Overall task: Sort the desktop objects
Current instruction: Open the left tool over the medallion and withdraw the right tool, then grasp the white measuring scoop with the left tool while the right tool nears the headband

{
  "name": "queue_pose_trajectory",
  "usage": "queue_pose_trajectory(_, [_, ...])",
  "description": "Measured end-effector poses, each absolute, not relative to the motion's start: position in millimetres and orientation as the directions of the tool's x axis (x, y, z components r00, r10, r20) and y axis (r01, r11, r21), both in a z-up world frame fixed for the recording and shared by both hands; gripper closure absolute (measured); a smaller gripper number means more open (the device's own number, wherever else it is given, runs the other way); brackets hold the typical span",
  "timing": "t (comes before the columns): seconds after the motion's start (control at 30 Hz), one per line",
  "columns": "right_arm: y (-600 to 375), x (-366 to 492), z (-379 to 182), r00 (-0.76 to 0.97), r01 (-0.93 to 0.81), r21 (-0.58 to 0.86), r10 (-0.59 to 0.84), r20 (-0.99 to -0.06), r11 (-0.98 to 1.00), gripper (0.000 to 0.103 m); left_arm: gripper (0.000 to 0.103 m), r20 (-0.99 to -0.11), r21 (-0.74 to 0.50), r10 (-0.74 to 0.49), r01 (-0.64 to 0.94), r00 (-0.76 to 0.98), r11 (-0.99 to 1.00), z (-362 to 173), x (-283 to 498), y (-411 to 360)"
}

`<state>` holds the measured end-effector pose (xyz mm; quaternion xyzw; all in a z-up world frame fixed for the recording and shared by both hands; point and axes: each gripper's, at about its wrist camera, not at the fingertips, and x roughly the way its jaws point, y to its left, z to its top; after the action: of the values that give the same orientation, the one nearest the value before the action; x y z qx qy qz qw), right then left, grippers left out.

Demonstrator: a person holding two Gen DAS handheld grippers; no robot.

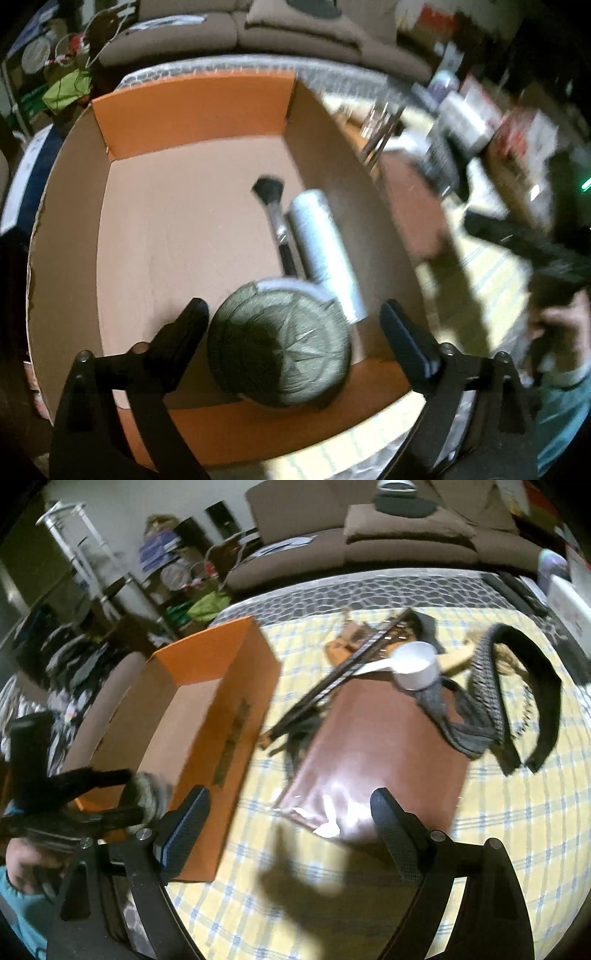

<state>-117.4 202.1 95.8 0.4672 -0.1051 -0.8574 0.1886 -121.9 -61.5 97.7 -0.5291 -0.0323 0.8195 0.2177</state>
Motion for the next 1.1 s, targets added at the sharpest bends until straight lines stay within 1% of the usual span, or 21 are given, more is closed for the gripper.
queue_pose_trajectory(0.03, [208, -118, 95, -0.503, 0.207, 0.351, -0.407, -0.762, -0.913, 0.013, 0.004, -0.833, -0.316, 0.419, -0.31, -0.361, -0.897, 102, -122, -67])
queue_pose_trajectory(0.17, [226, -120, 96, -0.537, 0.151, 0.334, -0.361, -0.762, -0.93, 0.013, 0.002, -0.76, -0.423, 0.497, -0.263, -0.419, -0.867, 113, -128, -84])
queue_pose_trajectory(0.27, [241, -121, 97, -0.556, 0.115, 0.335, -0.34, -0.758, -0.935, 0.013, 0.0, -0.739, -0.438, 0.514, -0.27, -0.436, -0.858, 117, -129, -81])
queue_pose_trajectory(0.4, [262, -120, 96, -0.574, 0.071, 0.326, -0.306, -0.759, -0.943, 0.012, 0.0, -0.738, -0.436, 0.522, -0.288, -0.428, -0.852, 113, -130, -66])
queue_pose_trajectory(0.57, [280, -121, 95, -0.588, 0.039, 0.315, -0.276, -0.76, -0.948, 0.011, 0.0, -0.739, -0.405, 0.519, -0.333, -0.429, -0.851, 118, -123, -36])
queue_pose_trajectory(0.67, [290, -119, 92, -0.592, 0.022, 0.308, -0.26, -0.763, -0.951, 0.011, 0.0, -0.741, -0.367, 0.518, -0.39, -0.426, -0.845, 126, -116, -10])
queue_pose_trajectory(0.77, [300, -117, 90, -0.59, 0.009, 0.298, -0.245, -0.769, -0.955, 0.011, 0.0, -0.752, -0.331, 0.501, -0.412, -0.428, -0.849, 132, -115, 11])
queue_pose_trajectory(0.93, [316, -115, 90, -0.598, -0.013, 0.284, -0.22, -0.771, -0.959, 0.011, 0.0, -0.787, -0.234, 0.433, -0.437, -0.44, -0.868, 139, -127, 53])
queue_pose_trajectory(1.1, [331, -114, 92, -0.613, -0.02, 0.277, -0.207, -0.763, -0.961, 0.011, 0.0, -0.804, -0.152, 0.389, -0.478, -0.45, -0.865, 140, -142, 92])
